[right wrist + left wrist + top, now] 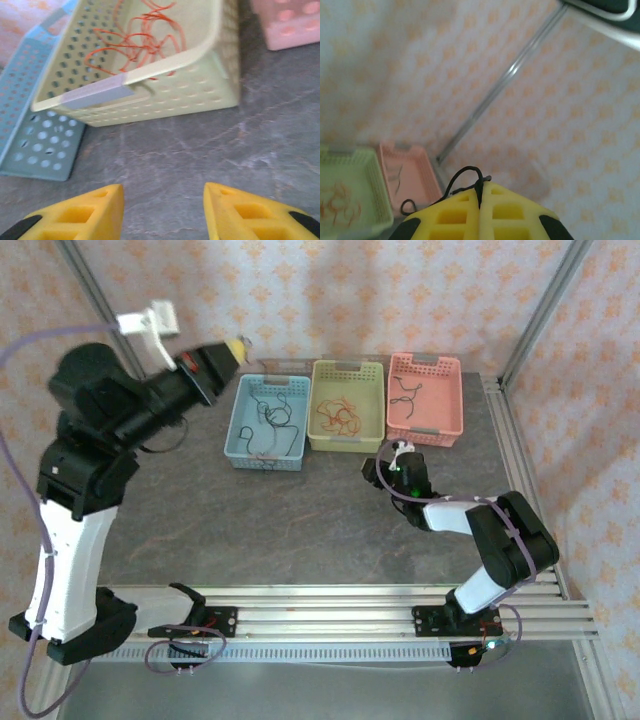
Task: Untangle the cables
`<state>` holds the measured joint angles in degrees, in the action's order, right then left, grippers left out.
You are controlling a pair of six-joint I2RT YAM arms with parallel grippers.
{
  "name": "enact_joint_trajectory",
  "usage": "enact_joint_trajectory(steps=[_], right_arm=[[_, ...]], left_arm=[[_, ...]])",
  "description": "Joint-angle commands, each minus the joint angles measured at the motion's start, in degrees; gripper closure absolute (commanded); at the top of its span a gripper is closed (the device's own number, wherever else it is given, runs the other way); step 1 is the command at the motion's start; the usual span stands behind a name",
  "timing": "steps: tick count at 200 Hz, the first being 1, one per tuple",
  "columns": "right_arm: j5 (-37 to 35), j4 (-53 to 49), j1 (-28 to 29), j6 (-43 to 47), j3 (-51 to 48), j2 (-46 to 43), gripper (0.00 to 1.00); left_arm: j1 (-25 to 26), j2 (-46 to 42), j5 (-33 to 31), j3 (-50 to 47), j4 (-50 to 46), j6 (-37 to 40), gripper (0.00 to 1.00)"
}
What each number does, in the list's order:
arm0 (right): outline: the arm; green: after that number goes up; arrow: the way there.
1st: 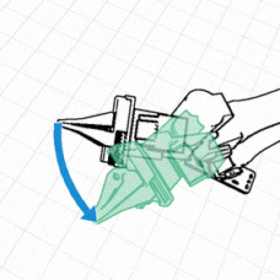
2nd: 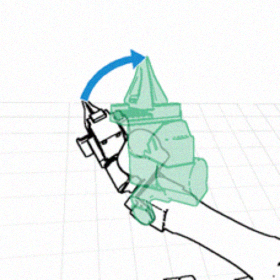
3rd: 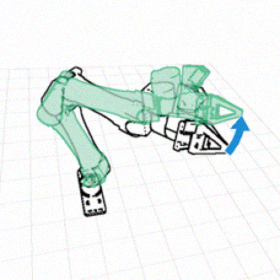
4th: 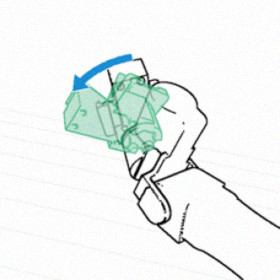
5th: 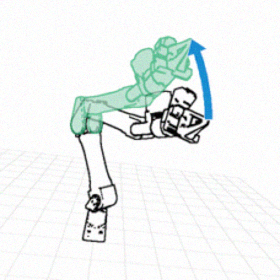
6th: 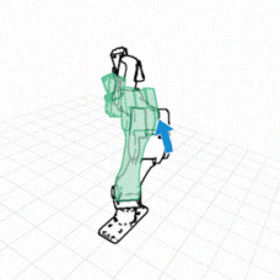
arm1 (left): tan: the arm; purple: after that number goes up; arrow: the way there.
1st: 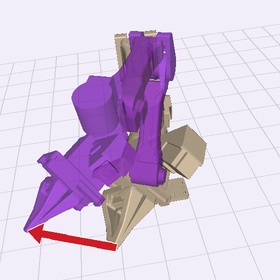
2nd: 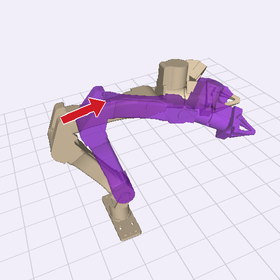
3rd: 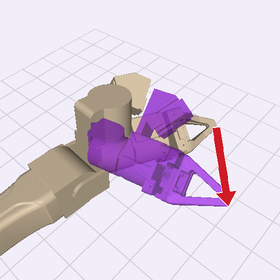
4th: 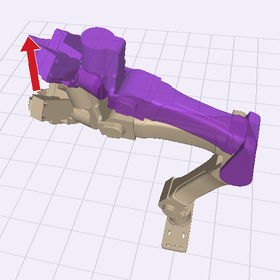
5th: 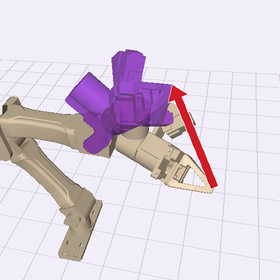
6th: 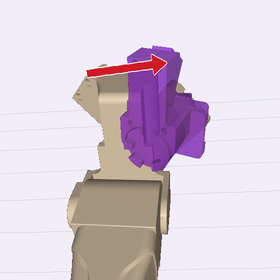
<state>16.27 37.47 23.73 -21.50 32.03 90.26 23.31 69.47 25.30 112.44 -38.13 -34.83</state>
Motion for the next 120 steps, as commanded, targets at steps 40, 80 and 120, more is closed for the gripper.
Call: enact_joint_trajectory(steps=[40, 80, 120], right_arm=[[17.93, 25.78, 9.16, 10.69, -3.82, -4.60, 0.37], [23.60, 27.22, 15.06, 13.02, 0.20, -6.52, 0.26], [21.88, 15.76, 19.22, 19.85, 8.89, -4.88, 0.24]], left_arm=[[2.22, -7.99, -0.03, -14.05, 1.46, -0.63, 1.00], [2.48, -8.74, 0.85, -16.41, 0.17, 0.62, 1.00], [2.53, -9.35, 1.35, -16.91, -0.28, 1.09, 1.00]])
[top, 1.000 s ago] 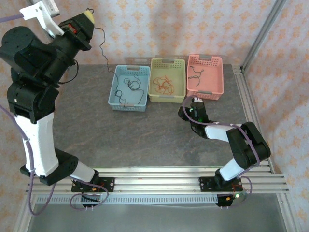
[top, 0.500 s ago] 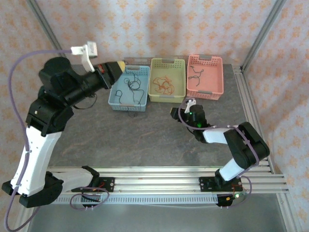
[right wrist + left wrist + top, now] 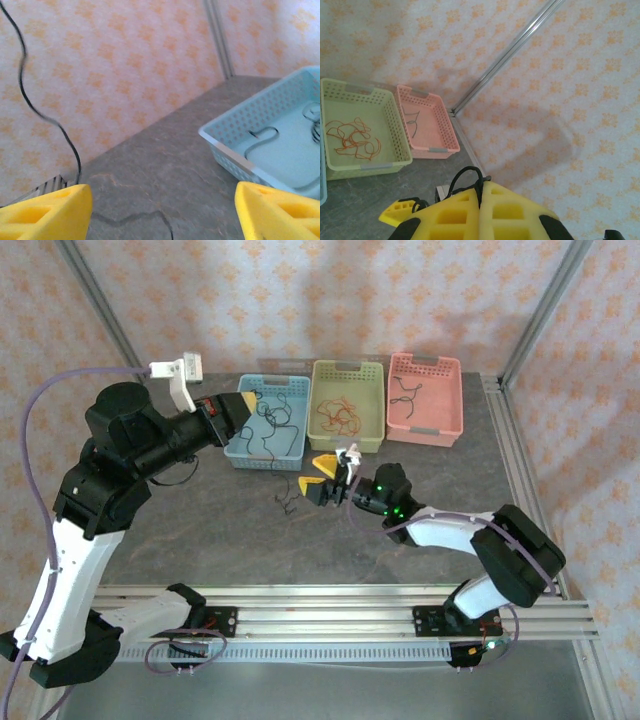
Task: Untangle the cables
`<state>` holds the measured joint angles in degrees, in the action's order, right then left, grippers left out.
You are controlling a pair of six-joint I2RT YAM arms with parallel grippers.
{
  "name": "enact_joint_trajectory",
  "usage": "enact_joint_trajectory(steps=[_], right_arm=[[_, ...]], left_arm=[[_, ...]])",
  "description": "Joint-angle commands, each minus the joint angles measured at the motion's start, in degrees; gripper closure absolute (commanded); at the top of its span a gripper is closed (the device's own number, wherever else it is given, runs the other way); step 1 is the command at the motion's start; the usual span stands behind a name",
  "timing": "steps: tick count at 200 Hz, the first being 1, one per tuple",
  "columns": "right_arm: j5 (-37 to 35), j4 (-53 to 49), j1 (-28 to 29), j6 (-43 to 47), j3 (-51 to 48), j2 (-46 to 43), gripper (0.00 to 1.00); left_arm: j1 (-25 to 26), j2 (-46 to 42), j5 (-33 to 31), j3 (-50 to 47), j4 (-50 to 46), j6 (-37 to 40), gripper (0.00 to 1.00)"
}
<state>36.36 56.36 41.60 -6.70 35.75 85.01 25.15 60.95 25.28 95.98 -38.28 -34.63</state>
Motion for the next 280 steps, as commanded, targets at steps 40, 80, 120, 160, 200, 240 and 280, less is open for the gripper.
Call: enact_joint_trajectory(steps=[40, 80, 120, 160, 200, 240, 280], right_arm=[[5.80, -2.49, 3.81, 3.83, 9.53, 5.19, 0.27], [7.98, 0.24, 4.74, 0.81, 9.66, 7.78, 0.30], [7.74, -4.21, 5.68, 1.40, 12.24, 11.57, 0.57], [0.57, -9.91, 5.67, 5.03, 13.57, 7.22, 1.00], [-6.71, -30.25, 5.68, 11.94, 26.78, 3.23, 1.00], [-12.42, -40.53, 4.11, 14.83, 41.95, 8.12, 1.00], [-14.72, -42.04, 0.81, 12.37, 54.13, 15.37, 1.00]], left_arm=[[0.62, -1.18, 0.18, 0.30, -2.08, 2.28, 1.00], [0.66, -1.40, -0.05, 0.36, -3.20, 2.93, 1.00], [0.69, -1.70, -0.57, 0.19, -3.45, 3.28, 1.00], [0.65, -2.75, -6.86, -1.09, -5.76, 6.19, 1.00], [0.67, -2.23, -15.61, -3.04, -6.02, 7.90, 1.00], [0.02, 1.60, -21.84, 0.29, -5.43, 9.06, 1.00], [-3.42, 6.30, -22.79, 4.36, -4.35, 8.70, 1.00]])
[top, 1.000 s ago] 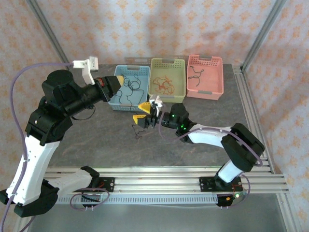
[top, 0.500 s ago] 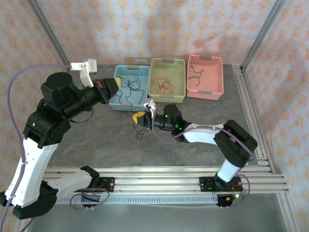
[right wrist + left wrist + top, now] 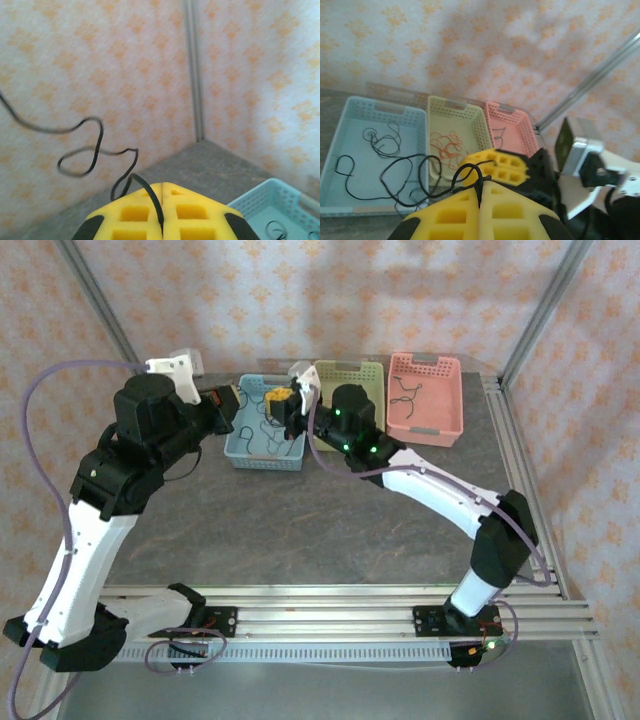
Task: Untangle the cables
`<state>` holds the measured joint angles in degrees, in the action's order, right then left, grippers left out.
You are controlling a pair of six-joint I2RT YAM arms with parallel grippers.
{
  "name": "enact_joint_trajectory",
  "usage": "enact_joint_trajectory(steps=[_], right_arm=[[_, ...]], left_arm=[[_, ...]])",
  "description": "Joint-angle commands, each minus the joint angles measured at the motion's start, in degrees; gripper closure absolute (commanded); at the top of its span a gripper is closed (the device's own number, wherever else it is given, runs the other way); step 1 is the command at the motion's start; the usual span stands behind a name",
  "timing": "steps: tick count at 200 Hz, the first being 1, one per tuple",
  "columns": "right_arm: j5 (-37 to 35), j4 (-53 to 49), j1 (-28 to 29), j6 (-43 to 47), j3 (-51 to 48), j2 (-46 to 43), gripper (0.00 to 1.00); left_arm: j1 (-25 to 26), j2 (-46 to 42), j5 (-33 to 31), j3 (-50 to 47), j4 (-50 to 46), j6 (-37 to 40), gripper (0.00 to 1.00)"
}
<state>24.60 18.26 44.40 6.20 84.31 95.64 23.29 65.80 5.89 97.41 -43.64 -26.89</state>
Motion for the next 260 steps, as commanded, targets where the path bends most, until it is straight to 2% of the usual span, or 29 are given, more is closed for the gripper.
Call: enact_joint_trajectory(steps=[1, 22, 81, 94, 109, 126, 137, 157, 185, 202, 219, 239, 260], right_arm=[[-2.97, -3.94, -2.10, -0.68, 5.89, 5.01, 1.00], [-2.70, -4.29, -4.00, -4.27, 12.18, 11.21, 1.00], [-5.53, -8.07, -6.51, -5.82, 24.86, 27.75, 0.99], [-5.58, -9.92, -6.78, -5.91, 26.84, 30.12, 0.88], [-6.24, -12.73, -6.81, -5.85, 28.56, 31.59, 0.64], [-8.03, -14.58, -6.87, -5.39, 27.27, 30.71, 0.49], [-8.71, -14.84, -6.83, -4.48, 24.66, 29.04, 0.44], [-10.67, -16.32, -7.03, -2.02, 19.38, 24.45, 0.42], [-12.27, -14.98, -7.36, 0.13, 8.80, 15.54, 0.40], [-12.95, -11.37, -7.46, -0.06, 0.23, 9.43, 0.40], [-14.35, -8.41, -7.73, -1.27, -7.31, 3.64, 0.40], [-15.34, -5.24, -8.16, -3.29, -15.75, -2.66, 0.40], [-18.15, -3.92, -8.44, -3.72, -23.78, -9.87, 0.39]], left_arm=[[-1.70, 1.57, -3.46, 2.95, 1.10, 0.96, 1.00], [-4.51, 5.62, -2.90, 3.81, 1.13, 0.13, 1.00], [-10.65, 18.57, 1.09, 0.25, 5.01, -1.67, 1.00], [-11.37, 22.18, 0.76, -0.19, 4.84, -1.49, 1.00], [-12.49, 25.95, 2.15, -1.44, 5.97, -1.60, 1.00], [-13.21, 30.31, 2.79, -2.09, 5.81, -1.45, 1.00], [-13.44, 32.57, 4.30, -2.55, 5.86, -1.36, 1.00], [-13.59, 35.10, 5.98, -3.29, 5.60, -1.05, 1.00], [-13.55, 35.01, 7.16, -5.83, 6.40, -1.08, 0.74], [-13.53, 32.93, 7.06, -8.58, 7.76, -1.10, 0.50], [-13.56, 29.90, 6.99, -11.12, 8.65, -1.11, 0.32], [-13.59, 26.12, 5.81, -13.41, 8.44, -0.86, 0.23], [-13.54, 18.97, 3.44, -19.76, 11.81, -0.82, 0.20]])
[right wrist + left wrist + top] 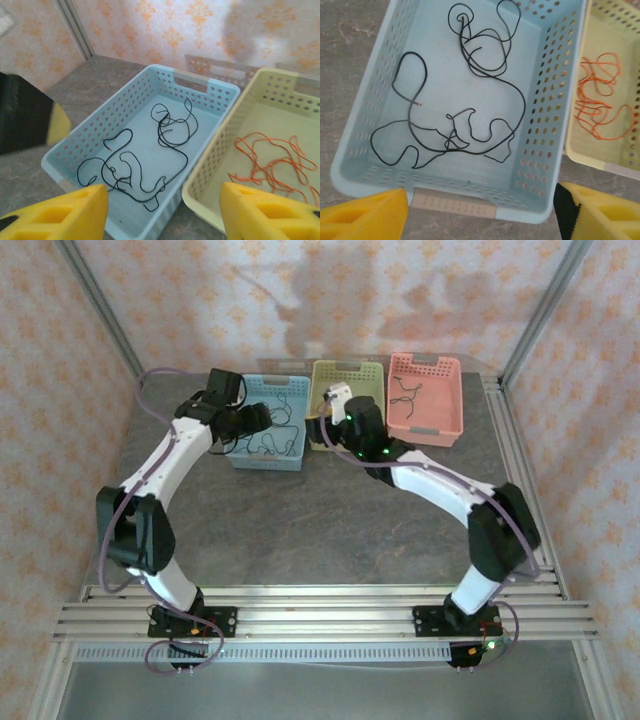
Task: Untangle the cables
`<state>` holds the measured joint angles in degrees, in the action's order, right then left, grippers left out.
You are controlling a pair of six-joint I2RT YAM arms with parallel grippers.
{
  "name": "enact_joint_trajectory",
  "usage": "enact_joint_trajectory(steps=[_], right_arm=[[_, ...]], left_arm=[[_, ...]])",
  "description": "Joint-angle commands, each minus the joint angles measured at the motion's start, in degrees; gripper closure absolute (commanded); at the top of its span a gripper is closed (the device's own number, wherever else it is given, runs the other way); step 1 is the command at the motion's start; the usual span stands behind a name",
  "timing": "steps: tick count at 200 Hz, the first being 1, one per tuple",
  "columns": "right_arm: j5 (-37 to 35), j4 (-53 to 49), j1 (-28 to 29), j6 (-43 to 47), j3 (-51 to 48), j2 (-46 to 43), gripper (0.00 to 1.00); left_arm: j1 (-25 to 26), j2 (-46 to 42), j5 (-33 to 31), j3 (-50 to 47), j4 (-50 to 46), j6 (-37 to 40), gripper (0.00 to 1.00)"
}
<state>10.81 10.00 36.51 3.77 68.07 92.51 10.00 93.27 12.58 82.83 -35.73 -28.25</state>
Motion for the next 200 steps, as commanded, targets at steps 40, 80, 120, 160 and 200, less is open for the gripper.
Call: enact_joint_trajectory(steps=[40, 80, 120, 160, 200], right_arm=[[-13.09, 5.46, -3.98, -1.65, -23.11, -22.56, 0.37], [-23.54, 7.96, -10.62, -1.94, -37.37, -36.25, 0.28], [-31.99, 20.63, -15.27, 0.51, -51.20, -41.67, 0.17], [-30.40, 27.87, -22.39, -1.06, -56.84, -36.56, 0.14], [-28.93, 39.47, -25.60, -2.03, -58.25, -26.72, 0.15]], left_arm=[[-0.19, -27.84, -18.19, -23.85, 16.65, 2.75, 0.18], [-0.25, -38.88, -37.31, -43.69, 34.70, 8.35, 0.14], [-0.29, -32.28, -41.92, -50.67, 44.82, 14.90, 0.10], [-0.56, -23.78, -42.96, -56.27, 59.36, 20.91, 0.05], [-1.87, -17.33, -40.70, -56.75, 68.07, 25.90, 0.04]])
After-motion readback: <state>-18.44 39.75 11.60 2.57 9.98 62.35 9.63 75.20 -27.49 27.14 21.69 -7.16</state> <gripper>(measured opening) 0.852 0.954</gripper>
